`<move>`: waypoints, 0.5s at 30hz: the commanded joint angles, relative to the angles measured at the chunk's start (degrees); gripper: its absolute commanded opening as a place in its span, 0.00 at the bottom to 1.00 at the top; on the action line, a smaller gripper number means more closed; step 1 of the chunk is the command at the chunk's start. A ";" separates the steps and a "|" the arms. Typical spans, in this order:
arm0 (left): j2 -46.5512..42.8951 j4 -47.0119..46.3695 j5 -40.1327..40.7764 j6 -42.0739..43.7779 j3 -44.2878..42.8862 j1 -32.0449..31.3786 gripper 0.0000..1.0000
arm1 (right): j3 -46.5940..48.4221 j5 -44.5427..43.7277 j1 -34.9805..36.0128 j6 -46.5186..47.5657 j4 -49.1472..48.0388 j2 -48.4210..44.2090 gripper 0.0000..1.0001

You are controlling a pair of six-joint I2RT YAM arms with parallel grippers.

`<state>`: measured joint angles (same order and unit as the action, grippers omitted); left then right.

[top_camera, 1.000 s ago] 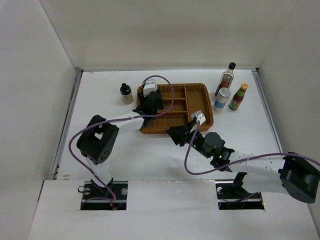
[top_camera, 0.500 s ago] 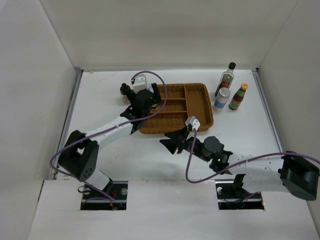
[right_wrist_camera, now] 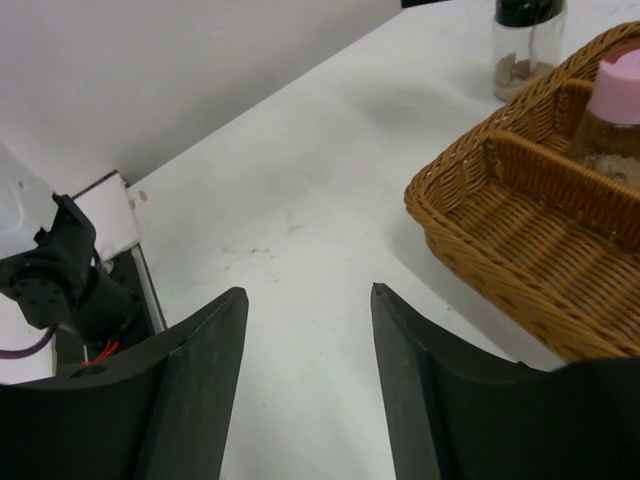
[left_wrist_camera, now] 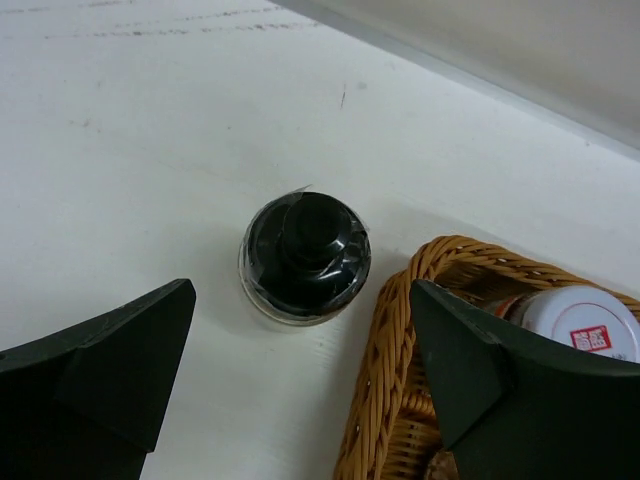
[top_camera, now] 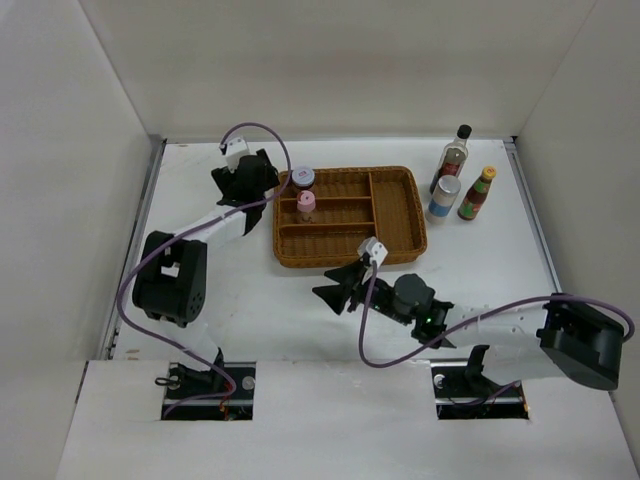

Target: Organize the condiment bottles

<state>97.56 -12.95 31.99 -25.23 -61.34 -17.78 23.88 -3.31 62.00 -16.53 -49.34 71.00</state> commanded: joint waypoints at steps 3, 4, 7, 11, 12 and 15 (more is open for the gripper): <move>3.95 1.35 -3.51 1.06 -8.08 1.83 0.89 | 3.71 -0.82 2.90 1.24 -2.87 2.73 0.61; 5.00 1.26 -3.77 1.24 -8.79 2.09 0.88 | 3.89 -0.82 3.52 2.02 -2.52 2.82 0.62; 7.11 1.61 -4.04 1.68 -10.63 2.27 0.88 | 3.98 -0.47 4.14 3.26 -2.51 3.44 0.64; 10.10 1.70 -4.04 2.38 -12.31 2.88 0.86 | 4.25 -0.82 4.14 3.88 -1.81 3.35 0.65; 10.46 1.87 -4.04 2.30 -12.31 2.88 0.85 | 4.07 -0.82 4.14 3.44 -2.25 3.35 0.65; 11.25 2.32 -3.51 2.38 -11.87 2.71 0.81 | 4.16 -0.82 4.05 3.26 -1.73 3.44 0.65</move>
<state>108.84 -10.46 28.62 -23.81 -71.53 -15.40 25.78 -3.64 65.71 -13.87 -49.08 74.61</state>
